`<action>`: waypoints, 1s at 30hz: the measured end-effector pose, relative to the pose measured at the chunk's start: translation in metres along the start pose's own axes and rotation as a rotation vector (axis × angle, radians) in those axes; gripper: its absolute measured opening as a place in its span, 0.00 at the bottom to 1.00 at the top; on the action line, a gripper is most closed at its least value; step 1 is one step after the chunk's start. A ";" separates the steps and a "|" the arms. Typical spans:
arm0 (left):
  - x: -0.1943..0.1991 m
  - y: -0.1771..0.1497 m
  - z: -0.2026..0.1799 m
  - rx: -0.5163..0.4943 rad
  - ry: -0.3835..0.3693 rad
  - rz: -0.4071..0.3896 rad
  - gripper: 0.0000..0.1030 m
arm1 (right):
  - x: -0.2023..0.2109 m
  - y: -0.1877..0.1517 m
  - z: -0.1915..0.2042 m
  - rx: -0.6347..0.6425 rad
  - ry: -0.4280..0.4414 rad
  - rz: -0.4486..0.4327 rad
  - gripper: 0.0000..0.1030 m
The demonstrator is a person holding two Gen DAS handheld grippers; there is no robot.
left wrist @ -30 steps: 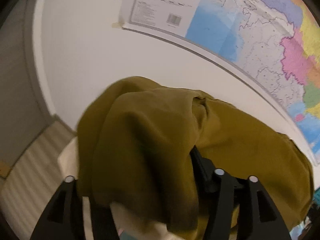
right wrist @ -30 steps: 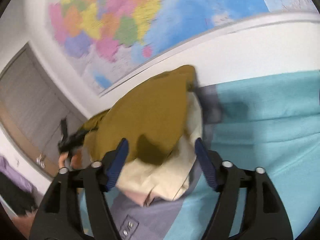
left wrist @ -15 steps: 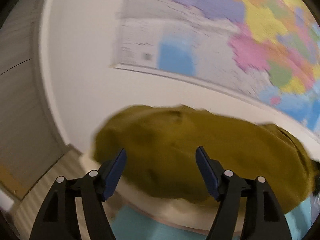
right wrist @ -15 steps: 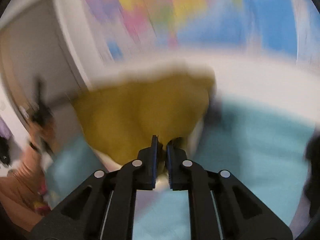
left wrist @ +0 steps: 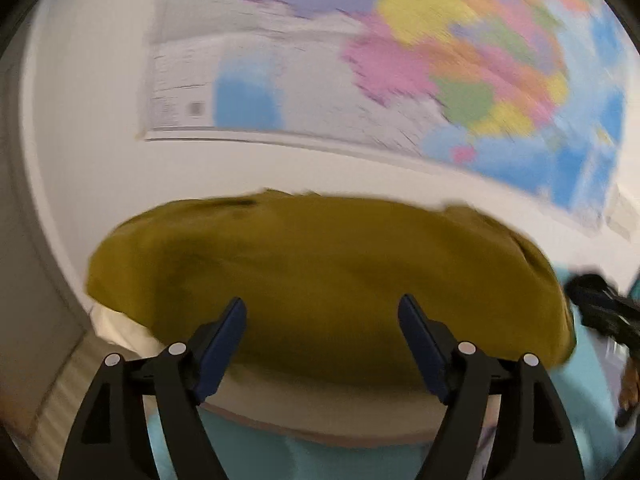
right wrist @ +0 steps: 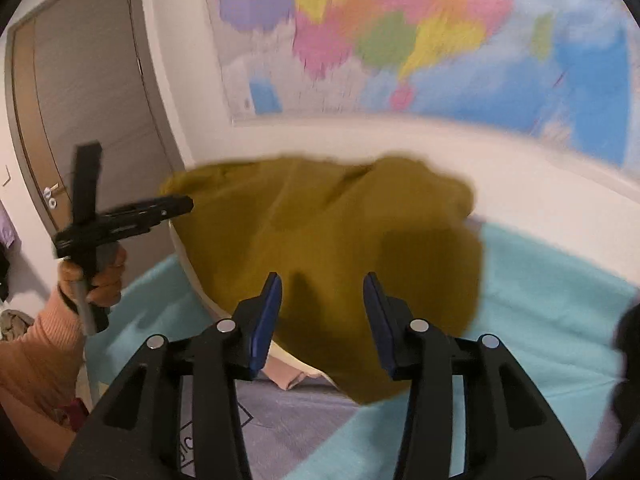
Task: Fold large clothes
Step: 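Lower the shirt onto the stack top and open both grippers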
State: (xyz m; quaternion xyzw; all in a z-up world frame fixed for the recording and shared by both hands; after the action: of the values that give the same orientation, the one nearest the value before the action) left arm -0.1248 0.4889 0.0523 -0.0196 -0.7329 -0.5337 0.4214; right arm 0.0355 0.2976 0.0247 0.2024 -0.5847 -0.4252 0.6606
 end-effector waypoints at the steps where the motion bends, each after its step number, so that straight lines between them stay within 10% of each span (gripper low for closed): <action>1: -0.003 -0.003 -0.004 -0.016 0.006 0.006 0.74 | -0.011 -0.003 -0.001 -0.014 0.001 0.024 0.41; 30: 0.072 -0.067 -0.073 0.007 0.163 -0.082 0.93 | 0.039 -0.064 0.053 0.037 -0.078 -0.073 0.94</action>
State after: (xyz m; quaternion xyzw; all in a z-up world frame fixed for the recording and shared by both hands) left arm -0.1594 0.3715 0.0526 0.0555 -0.6982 -0.5477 0.4577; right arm -0.0372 0.2437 0.0116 0.2191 -0.6100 -0.4458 0.6174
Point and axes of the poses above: each gripper's, at about its wrist camera, not at the fingertips, and x roughly against the way its jaws point, z to its left, y to its top, the point moved 5 cm from there along -x, roughly the way its jaws point, and after that the axes turned 3 degrees about x, right-handed, at the moved point
